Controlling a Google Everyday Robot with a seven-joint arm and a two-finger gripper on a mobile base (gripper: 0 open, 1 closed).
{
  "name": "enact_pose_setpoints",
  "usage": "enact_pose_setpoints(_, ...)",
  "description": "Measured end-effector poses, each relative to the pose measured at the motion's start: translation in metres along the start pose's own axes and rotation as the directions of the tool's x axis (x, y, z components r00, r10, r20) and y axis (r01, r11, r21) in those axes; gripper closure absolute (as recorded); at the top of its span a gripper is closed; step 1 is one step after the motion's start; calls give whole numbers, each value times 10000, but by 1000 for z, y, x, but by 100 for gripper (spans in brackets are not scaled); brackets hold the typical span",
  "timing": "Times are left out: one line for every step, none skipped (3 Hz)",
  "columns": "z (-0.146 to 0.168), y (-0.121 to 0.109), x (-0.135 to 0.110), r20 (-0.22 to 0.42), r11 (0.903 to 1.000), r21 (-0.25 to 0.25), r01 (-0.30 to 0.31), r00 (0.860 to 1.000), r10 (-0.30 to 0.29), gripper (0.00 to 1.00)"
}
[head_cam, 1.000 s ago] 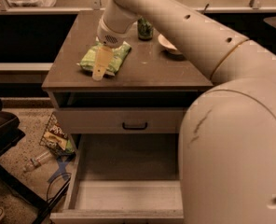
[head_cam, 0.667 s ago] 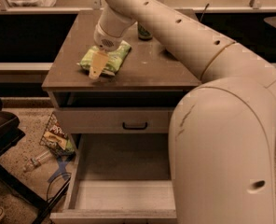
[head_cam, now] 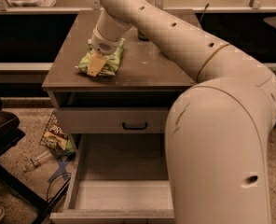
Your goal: Place green jalapeno chip bag into middle drawer
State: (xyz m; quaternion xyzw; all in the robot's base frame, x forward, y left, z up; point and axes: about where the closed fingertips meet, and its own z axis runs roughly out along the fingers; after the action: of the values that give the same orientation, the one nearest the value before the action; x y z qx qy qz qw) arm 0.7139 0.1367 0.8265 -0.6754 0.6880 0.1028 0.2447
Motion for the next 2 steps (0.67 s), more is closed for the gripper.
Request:
enact_pose_setpoints(-1, 0, -1, 0, 10000, -1, 0, 10000, 0, 95)
enact_pose_setpoints(1, 0, -1, -8, 10000, -27, 3, 10000, -3, 100)
